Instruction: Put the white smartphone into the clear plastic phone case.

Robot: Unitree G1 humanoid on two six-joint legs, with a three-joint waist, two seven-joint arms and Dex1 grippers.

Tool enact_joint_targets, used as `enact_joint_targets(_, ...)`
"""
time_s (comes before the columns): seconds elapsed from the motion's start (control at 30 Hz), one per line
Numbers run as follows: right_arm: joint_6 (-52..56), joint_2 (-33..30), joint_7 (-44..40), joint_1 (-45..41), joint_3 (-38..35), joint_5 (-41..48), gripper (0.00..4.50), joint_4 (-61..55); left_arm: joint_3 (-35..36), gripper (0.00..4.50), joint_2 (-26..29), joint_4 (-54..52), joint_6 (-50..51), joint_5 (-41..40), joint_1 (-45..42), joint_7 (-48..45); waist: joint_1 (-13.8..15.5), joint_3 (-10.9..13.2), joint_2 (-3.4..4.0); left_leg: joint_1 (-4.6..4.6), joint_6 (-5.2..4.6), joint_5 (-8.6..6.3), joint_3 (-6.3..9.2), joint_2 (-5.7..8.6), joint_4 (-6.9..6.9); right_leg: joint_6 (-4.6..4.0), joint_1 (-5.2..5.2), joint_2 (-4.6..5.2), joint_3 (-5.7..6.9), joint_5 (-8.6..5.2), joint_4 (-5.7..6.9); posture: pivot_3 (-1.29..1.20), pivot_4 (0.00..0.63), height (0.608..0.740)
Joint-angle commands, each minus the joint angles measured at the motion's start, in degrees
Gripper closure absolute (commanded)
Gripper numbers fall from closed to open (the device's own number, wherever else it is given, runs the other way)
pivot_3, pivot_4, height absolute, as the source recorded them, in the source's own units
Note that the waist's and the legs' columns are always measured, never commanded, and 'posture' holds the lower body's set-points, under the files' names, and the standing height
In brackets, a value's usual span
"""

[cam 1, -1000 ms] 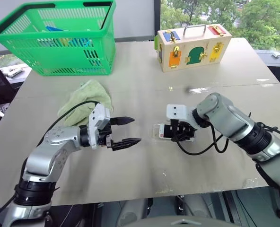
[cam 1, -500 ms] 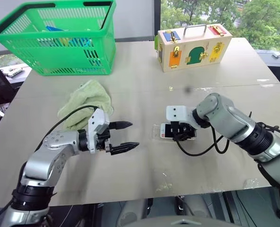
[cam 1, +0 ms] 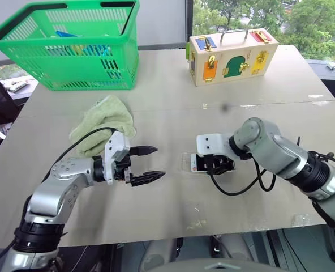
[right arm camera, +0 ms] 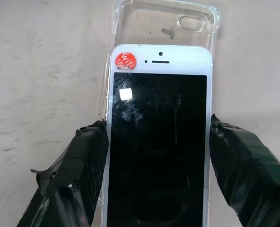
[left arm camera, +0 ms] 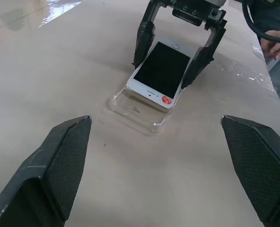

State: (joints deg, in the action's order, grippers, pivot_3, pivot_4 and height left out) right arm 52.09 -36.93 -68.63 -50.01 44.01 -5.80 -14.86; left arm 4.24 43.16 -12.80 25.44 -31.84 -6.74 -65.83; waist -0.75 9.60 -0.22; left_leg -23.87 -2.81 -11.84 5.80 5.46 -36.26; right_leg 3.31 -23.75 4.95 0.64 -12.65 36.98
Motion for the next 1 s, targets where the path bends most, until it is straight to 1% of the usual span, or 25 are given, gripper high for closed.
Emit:
enact_joint_targets(0.03, -1.08, 0.09, 0.59, 1.05, -0.45, -0.03, 1.61, 0.23, 1.3, 0.0, 0.6, -0.26, -1.45, -0.25, -0.04, -0.73, -0.04, 0.0, 0.0, 0.0, 0.0, 0.0, 0.0, 0.0, 0.0, 0.0, 0.0, 0.0, 0.0, 0.0, 0.0, 0.0, 0.15, 0.74)
enact_joint_targets(0.17, -1.29, -0.9, -1.54, 0.27, -1.07, 1.16, 1.61, -1.11, 1.31, 0.0, 0.61, 0.3, -1.94, -0.09, 0.0, -1.14, -0.03, 0.0, 0.0, 0.0, 0.01, 0.0, 0.0, -0.01, 0.0, 0.0, 0.0, -0.01, 0.01, 0.0, 0.0, 0.0, 0.15, 0.74)
enact_joint_targets(0.3, -0.76, -1.19, -2.49, 0.03, -0.07, 1.28, 1.61, -2.29, 1.2, 0.0, 0.65, 1.02, -2.58, 0.14, -0.04, -1.72, 0.1, 0.01, -0.01, -0.01, -0.02, 0.01, 0.0, 0.0, 0.0, 0.0, 0.0, 0.0, 0.01, 0.0, -0.03, 0.0, 0.15, 0.74)
enact_joint_targets(0.6, -0.3, -1.64, -2.18, 1.15, 1.24, 0.04, 1.61, -1.23, 1.11, 0.0, 0.69, 1.91, -3.99, 0.57, 0.74, -2.57, 0.08, 0.01, -0.01, -0.02, 0.01, -0.01, 0.01, 0.0, 0.0, 0.0, 0.01, 0.01, 0.0, 0.0, -0.04, 0.0, 0.15, 0.74)
enact_joint_targets(0.73, -0.36, -0.97, -1.63, 1.69, -0.13, 0.79, 1.61, -0.8, 0.92, 0.0, 0.85, 2.72, -5.11, 1.17, 1.13, -3.47, 0.1, 0.01, -0.02, -0.02, 0.01, -0.01, 0.01, 0.0, 0.0, 0.0, 0.01, 0.01, 0.0, 0.0, -0.04, 0.0, 0.15, 0.74)
enact_joint_targets(0.77, -0.39, -0.77, -1.29, 1.76, -0.59, 0.91, 0.59, -0.66, 0.83, 0.0, 0.88, 2.93, -5.43, 1.36, 1.17, -3.72, 0.1, 0.01, -0.02, -0.02, 0.01, -0.01, 0.01, 0.0, 0.0, 0.0, 0.01, 0.01, 0.0, 0.0, -0.04, 0.0, 0.15, 0.74)
enact_joint_targets(0.8, -0.47, -0.66, -0.95, 1.88, -1.05, 0.98, 0.24, -0.63, 0.79, 0.0, 0.86, 2.97, -5.61, 1.49, 1.24, -3.85, 0.11, 0.01, -0.02, -0.02, 0.01, -0.01, 0.01, 0.0, 0.0, 0.0, 0.01, 0.01, 0.0, 0.0, -0.04, 0.0, 0.15, 0.74)
enact_joint_targets(0.83, 0.1, -0.22, -0.14, 1.89, -2.39, 1.33, 0.11, -0.61, 0.76, 0.0, 0.85, 3.24, -5.83, 1.59, 1.22, -4.08, 0.09, 0.02, -0.01, -0.02, 0.01, -0.01, 0.01, 0.0, 0.0, 0.0, 0.01, 0.01, 0.0, 0.0, -0.04, 0.0, 0.15, 0.74)
enact_joint_targets(0.9, 2.41, -0.07, 0.12, 2.07, -5.68, 3.36, 0.11, -2.17, 0.77, 0.0, 0.86, 3.67, -6.14, 1.65, 1.17, -4.39, 0.07, 0.03, -0.03, -0.02, 0.01, -0.01, 0.01, -0.01, 0.0, 0.0, 0.01, 0.01, -0.01, 0.0, -0.04, 0.0, 0.15, 0.74)
enact_joint_targets(1.0, 5.79, -1.75, -0.26, 2.42, -9.69, 6.53, 0.11, -6.27, 0.83, 0.0, 0.93, 4.45, -6.59, 1.77, 1.04, -4.9, 0.06, 0.05, -0.01, -0.03, 0.0, 0.0, 0.01, -0.01, 0.01, 0.0, -0.01, 0.01, -0.01, 0.0, -0.04, 0.0, 0.15, 0.74)
